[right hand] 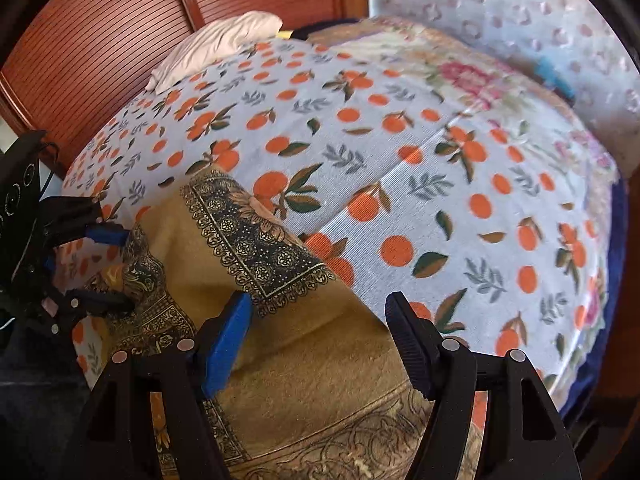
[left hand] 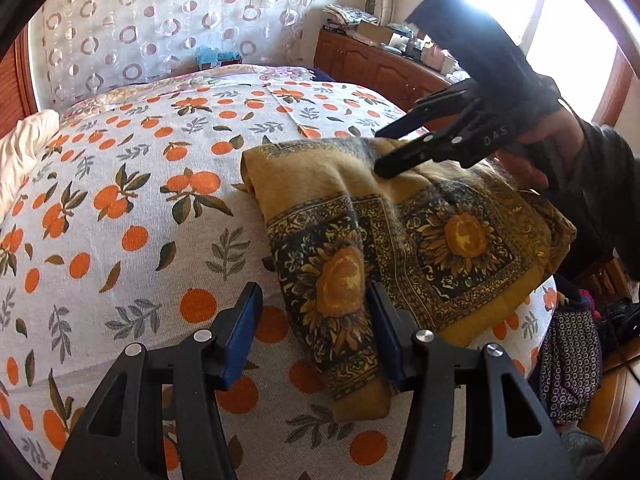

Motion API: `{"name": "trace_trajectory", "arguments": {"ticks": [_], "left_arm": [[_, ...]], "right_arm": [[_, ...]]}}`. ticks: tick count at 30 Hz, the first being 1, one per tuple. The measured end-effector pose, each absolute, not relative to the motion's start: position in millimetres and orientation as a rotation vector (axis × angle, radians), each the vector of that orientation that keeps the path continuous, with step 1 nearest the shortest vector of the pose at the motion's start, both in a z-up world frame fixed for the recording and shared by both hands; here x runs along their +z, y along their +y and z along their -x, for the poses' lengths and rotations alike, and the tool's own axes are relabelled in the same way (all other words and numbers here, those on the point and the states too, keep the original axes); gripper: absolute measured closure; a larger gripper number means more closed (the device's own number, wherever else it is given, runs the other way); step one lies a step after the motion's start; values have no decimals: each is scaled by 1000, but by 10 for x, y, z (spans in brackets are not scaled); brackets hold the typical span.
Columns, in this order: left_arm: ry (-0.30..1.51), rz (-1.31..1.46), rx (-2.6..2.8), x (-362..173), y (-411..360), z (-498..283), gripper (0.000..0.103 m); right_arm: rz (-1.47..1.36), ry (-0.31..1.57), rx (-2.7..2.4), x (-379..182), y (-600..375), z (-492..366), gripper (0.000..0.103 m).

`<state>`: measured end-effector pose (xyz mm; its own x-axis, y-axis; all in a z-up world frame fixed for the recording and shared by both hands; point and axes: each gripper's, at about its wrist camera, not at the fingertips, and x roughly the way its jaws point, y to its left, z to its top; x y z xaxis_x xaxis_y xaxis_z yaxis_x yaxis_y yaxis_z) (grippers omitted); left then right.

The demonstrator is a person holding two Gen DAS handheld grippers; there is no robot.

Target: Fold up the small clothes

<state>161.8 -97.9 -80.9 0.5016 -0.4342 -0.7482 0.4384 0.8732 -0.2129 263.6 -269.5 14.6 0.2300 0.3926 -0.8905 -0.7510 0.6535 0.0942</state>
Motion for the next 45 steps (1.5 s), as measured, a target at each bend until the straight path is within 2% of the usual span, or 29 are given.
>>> {"name": "trace_trajectory", "arguments": {"ticks": [8, 10, 13, 14, 15, 17, 20, 26, 29, 35, 40, 43, 45], "left_arm": [[895, 2, -534, -787, -962, -1635, 48], [891, 4, -534, -781, -956, -1629, 48], [881, 12, -534, -750, -935, -1621, 48], [878, 13, -533, -743, -925, -1624, 48], [875, 16, -534, -734, -915, -1622, 48], [871, 20, -536, -724, -893, -1616, 48], [866, 26, -534, -725, -849, -1617, 48], [844, 49, -522, -661, -744, -1609, 48], [838, 51, -516, -632, -715, -1622, 48], [829, 68, -510, -529, -762, -1756, 48], [844, 128, -513, -459, -943, -2135, 48], [867, 163, -502, -491, -1070, -2418, 48], [895, 174, -485, -559, -1145, -2584, 48]], "right_arm": [[420, 1217, 878, 30, -2484, -3013, 32], [483, 1207, 866, 55, -2422, -2988, 37], [558, 1166, 833, 95, -2317, -2901, 56], [568, 1148, 823, 119, -2297, -2871, 71], [580, 1133, 804, 138, -2281, -2844, 79], [605, 1102, 768, 162, -2235, -2761, 85], [625, 1043, 693, 202, -2141, -2626, 88], [480, 881, 545, 629, -2177, -2648, 90], [376, 869, 445, 751, -2331, -2878, 90], [274, 997, 241, 258, -2745, -3408, 90], [204, 1017, 323, -42, -2987, -3651, 89], [190, 1008, 397, -125, -3053, -3742, 77], [155, 1048, 462, -184, -3170, -3807, 64]]}}
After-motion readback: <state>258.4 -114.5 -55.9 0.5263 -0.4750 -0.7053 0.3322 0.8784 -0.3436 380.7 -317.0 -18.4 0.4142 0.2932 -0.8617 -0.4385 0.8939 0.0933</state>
